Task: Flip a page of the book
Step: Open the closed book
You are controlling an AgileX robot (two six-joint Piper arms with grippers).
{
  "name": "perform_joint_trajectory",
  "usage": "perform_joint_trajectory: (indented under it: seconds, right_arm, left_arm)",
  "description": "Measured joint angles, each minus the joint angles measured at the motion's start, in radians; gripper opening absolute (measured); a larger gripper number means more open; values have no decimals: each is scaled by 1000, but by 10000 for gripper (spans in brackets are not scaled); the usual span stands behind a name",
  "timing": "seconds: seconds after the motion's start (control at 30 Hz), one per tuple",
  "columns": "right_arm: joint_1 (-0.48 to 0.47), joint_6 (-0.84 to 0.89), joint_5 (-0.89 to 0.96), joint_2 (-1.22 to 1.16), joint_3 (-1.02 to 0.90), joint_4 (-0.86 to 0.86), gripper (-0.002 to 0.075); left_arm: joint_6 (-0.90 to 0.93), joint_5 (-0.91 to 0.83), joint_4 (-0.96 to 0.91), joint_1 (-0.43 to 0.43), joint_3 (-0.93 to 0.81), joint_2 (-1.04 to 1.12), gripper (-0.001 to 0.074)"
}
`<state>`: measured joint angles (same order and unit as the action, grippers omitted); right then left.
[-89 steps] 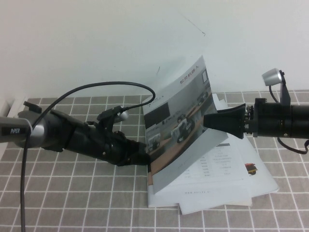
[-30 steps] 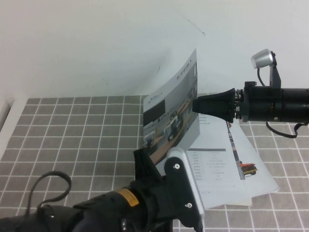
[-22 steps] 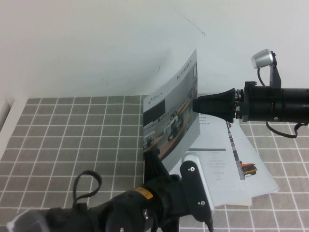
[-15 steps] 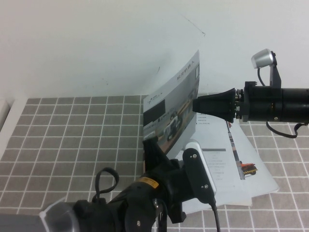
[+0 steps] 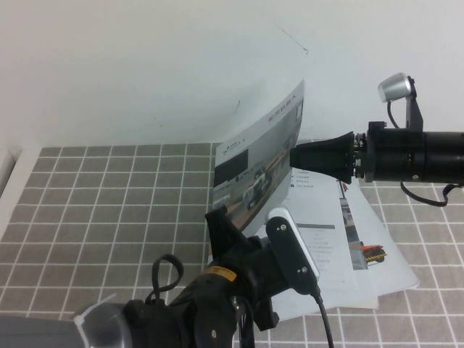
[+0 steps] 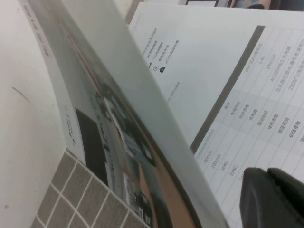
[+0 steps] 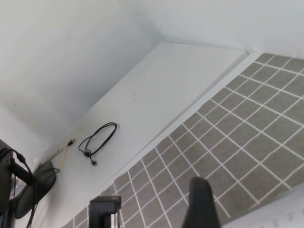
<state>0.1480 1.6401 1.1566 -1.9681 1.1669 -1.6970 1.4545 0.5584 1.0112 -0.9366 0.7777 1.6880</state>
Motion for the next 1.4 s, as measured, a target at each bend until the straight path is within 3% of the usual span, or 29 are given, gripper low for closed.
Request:
perform_joint_trajectory:
  seconds: [0.3,0.4,0.53,0.6,0.73,0.9,1.0,1.13,1.27,1.4]
  right_arm:
    - [-82,-22,3,108,26,78,448]
    - [-119,-47,6,157,44,146,367]
    - [-147,-139,19,194,50,385,118]
    - [-149,-219,23,194,50,509,57]
    - [-123,-343,-62,194,-14,671,15]
    - [-58,-359,-171,194,-113,696,6]
    - [-46,-363,-210,194,-146,668,5]
    - [-45,-370,-254,194,-151,586,4]
    - [-39,-385,-346,194,-176,474,2]
    - [-5,-384,-492,194,-238,360,2]
  left_arm:
    - [-2,25,0,0,0,0,-4]
    - [-3,40,2,0,0,0,-4]
    - [-5,50,2,0,0,0,-4]
    - [-8,53,2,0,0,0,-4]
    - [-9,54,-3,2,7,0,-4]
    - [-23,55,32,37,19,2,-4]
    - [10,-104,120,121,43,-28,-4]
    - [29,-545,121,342,119,-72,-4]
    - [-127,-838,47,599,234,-60,-4]
    - [-294,-1005,-57,760,344,-3,-4]
